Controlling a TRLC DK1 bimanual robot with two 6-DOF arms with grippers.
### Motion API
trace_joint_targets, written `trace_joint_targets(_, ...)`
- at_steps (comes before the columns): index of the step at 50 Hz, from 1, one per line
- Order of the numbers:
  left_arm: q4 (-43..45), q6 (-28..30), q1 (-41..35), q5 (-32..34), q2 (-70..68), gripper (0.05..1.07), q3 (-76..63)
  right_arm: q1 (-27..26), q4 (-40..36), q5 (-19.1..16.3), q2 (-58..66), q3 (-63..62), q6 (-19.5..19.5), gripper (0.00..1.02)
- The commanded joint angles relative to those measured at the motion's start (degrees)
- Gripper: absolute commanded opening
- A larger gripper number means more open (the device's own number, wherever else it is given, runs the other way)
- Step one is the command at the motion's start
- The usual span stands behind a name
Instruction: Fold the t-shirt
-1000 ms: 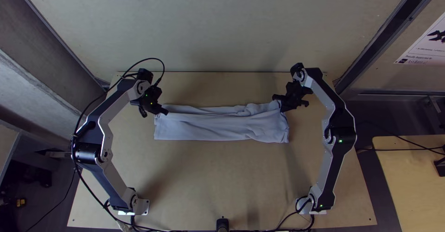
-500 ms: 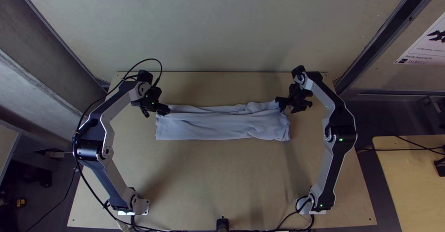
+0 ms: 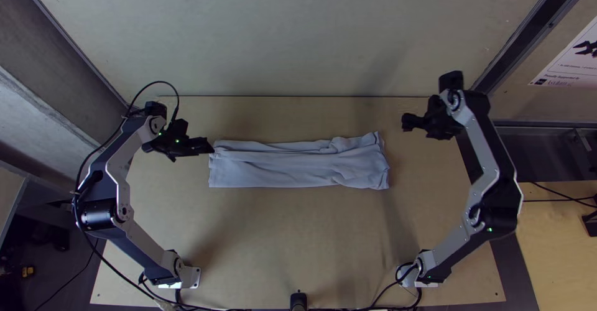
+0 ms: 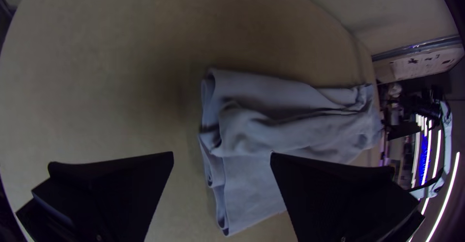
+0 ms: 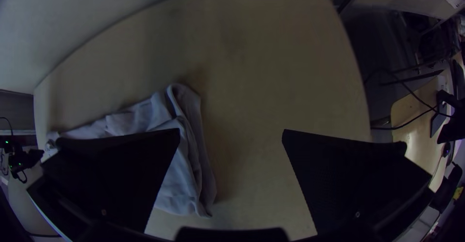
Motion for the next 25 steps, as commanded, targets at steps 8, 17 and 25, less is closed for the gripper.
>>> trace_joint_targets(8,0.52,0.28,4.33,7.05,0.48,1.03,-6.62,-1.1,-0.81,0.46,-9.16,-1.87,-0.36,0.99)
trace_joint_targets(17,2.36,-0.33,4.51,10.48,1.8,1.03,-9.79,-0.75,-0.81,0.37,-12.24,-2.31,0.7,0.99)
trace_joint_targets(25,3.86,-2.35,4.16,12.33,2.59,1.03,-10.58,-0.75,-0.81,0.37,-13.65,-4.06,0.78,0.99)
